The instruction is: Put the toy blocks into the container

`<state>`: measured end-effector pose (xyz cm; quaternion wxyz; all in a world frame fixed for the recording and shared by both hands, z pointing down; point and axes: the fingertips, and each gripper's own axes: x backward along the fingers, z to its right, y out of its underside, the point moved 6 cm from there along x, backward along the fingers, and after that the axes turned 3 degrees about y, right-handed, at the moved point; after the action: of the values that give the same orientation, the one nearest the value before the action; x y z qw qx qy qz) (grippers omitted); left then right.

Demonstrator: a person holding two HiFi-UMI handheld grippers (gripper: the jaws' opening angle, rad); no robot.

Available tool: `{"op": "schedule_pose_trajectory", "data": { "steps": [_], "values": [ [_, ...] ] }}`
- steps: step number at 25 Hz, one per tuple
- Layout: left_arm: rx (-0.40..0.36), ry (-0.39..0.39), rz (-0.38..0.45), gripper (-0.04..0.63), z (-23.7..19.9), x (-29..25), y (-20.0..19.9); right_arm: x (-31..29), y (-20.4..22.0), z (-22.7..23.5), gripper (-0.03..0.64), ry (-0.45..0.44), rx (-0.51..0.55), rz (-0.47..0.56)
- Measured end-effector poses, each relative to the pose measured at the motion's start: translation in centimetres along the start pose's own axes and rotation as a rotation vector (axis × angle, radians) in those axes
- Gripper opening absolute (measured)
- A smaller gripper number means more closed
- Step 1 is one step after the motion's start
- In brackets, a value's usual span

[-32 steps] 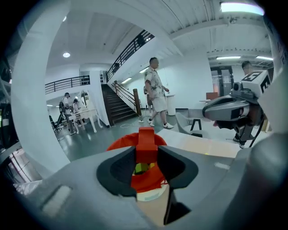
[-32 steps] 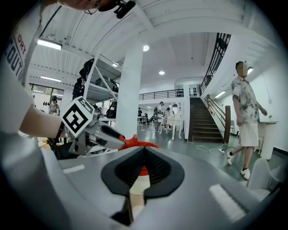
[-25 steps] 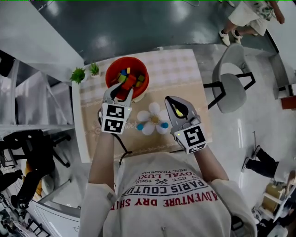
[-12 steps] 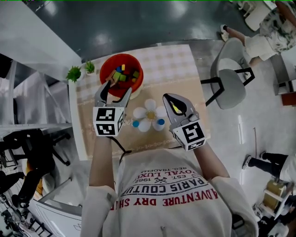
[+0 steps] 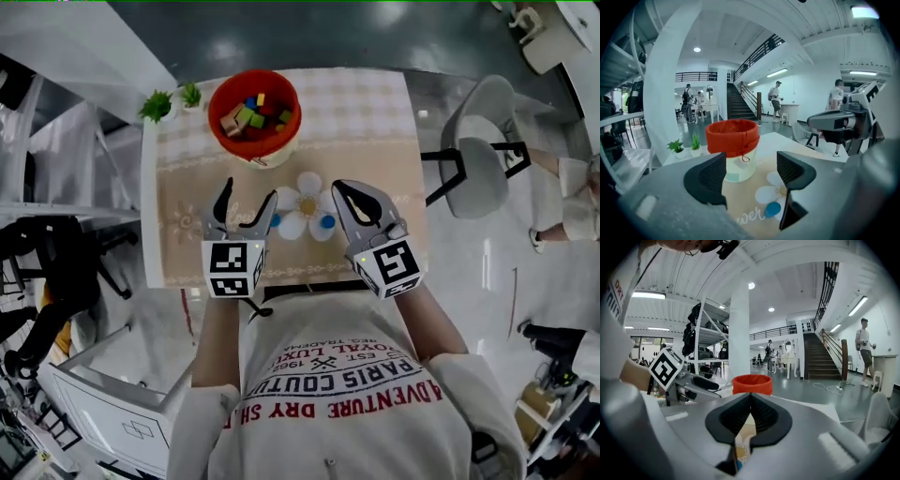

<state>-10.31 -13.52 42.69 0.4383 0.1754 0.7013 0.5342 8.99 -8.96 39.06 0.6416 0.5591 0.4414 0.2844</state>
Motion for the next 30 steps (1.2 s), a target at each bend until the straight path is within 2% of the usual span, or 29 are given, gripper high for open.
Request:
{"op": "schedule_pose_trajectory", "data": {
  "steps": [6,10,14,17,20,22,25,30],
  "values": [
    [0.053,0.032,-0.142,0.336,3.3,0.8,7.1,0.5,2.6,-1.0,0.002,-0.066,0.0,-0.053],
    [0.056,0.02,-0.186,0.325,3.6,0.1,9.5,0.4,3.7,-1.0,0.002,-0.087,-0.004,-0.076],
    [0.053,0.035,-0.226,0.273,3.6,-1.4,11.6,0.1,5.1,-0.6,0.002,-0.094,-0.009,-0.096],
    [0.033,0.051,-0.265,0.258,3.6,-2.6,12.9,0.0,5.9,-0.3,0.002,-0.094,-0.015,-0.115],
    [0.027,0.054,-0.271,0.178,3.5,-3.2,13.3,0.0,6.4,0.1,0.002,-0.088,-0.013,-0.127],
    [0.035,0.06,-0.262,0.153,3.6,-3.4,13.4,-0.1,6.7,0.5,0.002,-0.064,-0.008,-0.14],
    [0.031,0.076,-0.259,0.152,3.7,-3.4,13.5,-0.1,6.9,1.0,0.002,-0.036,-0.012,-0.155],
    [0.015,0.086,-0.231,0.152,3.4,-2.8,12.3,-0.3,6.3,0.9,0.002,-0.037,-0.007,-0.147]
  ]
}}
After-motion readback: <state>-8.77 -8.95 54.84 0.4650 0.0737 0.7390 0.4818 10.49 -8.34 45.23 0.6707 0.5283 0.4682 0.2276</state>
